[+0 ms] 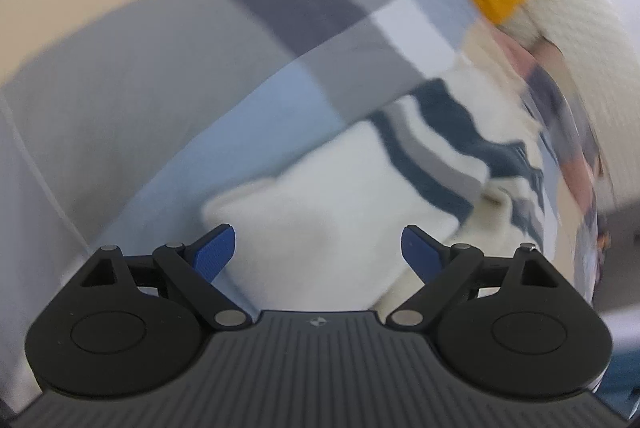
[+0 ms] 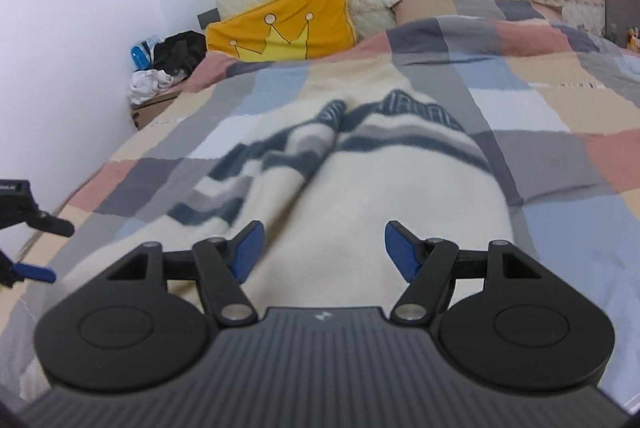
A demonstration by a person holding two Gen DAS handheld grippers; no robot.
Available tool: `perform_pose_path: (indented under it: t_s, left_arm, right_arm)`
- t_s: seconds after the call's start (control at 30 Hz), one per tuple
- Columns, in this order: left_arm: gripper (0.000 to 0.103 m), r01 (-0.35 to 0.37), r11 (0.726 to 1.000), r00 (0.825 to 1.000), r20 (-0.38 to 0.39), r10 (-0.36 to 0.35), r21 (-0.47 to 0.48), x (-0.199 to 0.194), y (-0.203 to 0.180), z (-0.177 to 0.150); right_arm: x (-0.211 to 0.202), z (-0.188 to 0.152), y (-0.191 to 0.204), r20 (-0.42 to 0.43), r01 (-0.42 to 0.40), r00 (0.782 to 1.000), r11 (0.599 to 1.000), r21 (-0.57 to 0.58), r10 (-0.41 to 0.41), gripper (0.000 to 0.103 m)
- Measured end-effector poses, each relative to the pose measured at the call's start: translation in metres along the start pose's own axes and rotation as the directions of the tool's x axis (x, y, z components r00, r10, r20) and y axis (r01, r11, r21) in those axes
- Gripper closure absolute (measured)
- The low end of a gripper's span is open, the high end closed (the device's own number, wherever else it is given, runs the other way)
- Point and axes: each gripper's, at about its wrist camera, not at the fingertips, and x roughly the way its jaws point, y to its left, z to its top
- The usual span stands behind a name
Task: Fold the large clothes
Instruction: 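Grasp a sweater sleeve cuff with the left tool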
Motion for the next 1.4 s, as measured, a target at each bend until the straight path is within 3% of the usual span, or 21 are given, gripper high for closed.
perform_pose_path:
  t_s: [0.23,0.43,0.5,0.53,0.63,0.8,1.0,1.1,1.2,1.4]
  left_arm:
    - [0.014,-0.047,0.985,0.999,0.009,0.049,-0.165,0.031,0.014,-0.008]
    - [0.022,-0.119,0.970,0.992,0.022,0.126,-0.214,0.050,0.012,-0.007]
    - [0.036,-0.159,0.965,0.985,0.029,0.169,-0.210,0.051,0.009,-0.009]
    - [0.038,-0.169,0.963,0.983,0.030,0.179,-0.209,0.053,0.010,-0.009]
    - [0.049,-0.181,0.962,0.981,0.038,0.193,-0.204,0.056,0.011,-0.006]
    - [0.077,-0.166,0.973,0.980,0.079,0.181,-0.162,0.052,0.009,0.006]
    - [0.081,-0.172,0.980,0.960,0.204,0.189,-0.096,0.025,0.008,0.031]
    - [0.081,-0.216,0.975,0.940,0.259,0.222,-0.051,0.012,0.003,0.052]
    - [0.081,-0.289,0.957,0.918,0.291,0.268,0.033,0.009,-0.010,0.072]
    - [0.081,-0.480,0.847,0.861,0.308,0.405,0.229,0.043,-0.047,0.079]
  right_arm:
    - [0.017,-0.005,-0.013,-0.018,0.018,1.000,0.999,0.035,-0.017,0.034]
    - [0.028,-0.006,-0.020,-0.016,0.028,1.000,0.998,0.054,-0.027,0.034]
    - [0.030,-0.005,-0.021,-0.014,0.028,1.000,0.998,0.057,-0.027,0.034]
    - [0.031,-0.005,-0.021,-0.012,0.029,1.000,0.998,0.056,-0.028,0.034]
    - [0.032,-0.005,-0.022,-0.010,0.030,1.000,0.998,0.053,-0.029,0.034]
    - [0.033,-0.005,-0.023,-0.016,0.035,0.999,0.998,0.053,-0.034,0.034]
    - [0.031,-0.005,-0.023,0.009,0.053,0.999,0.997,0.052,-0.054,0.034]
    - [0.032,-0.004,-0.024,0.010,0.055,0.998,0.997,0.058,-0.056,0.034]
    - [0.033,-0.003,-0.025,0.009,0.055,0.998,0.997,0.060,-0.055,0.034]
    - [0.037,-0.002,-0.023,0.003,0.049,0.999,0.997,0.057,-0.050,0.034]
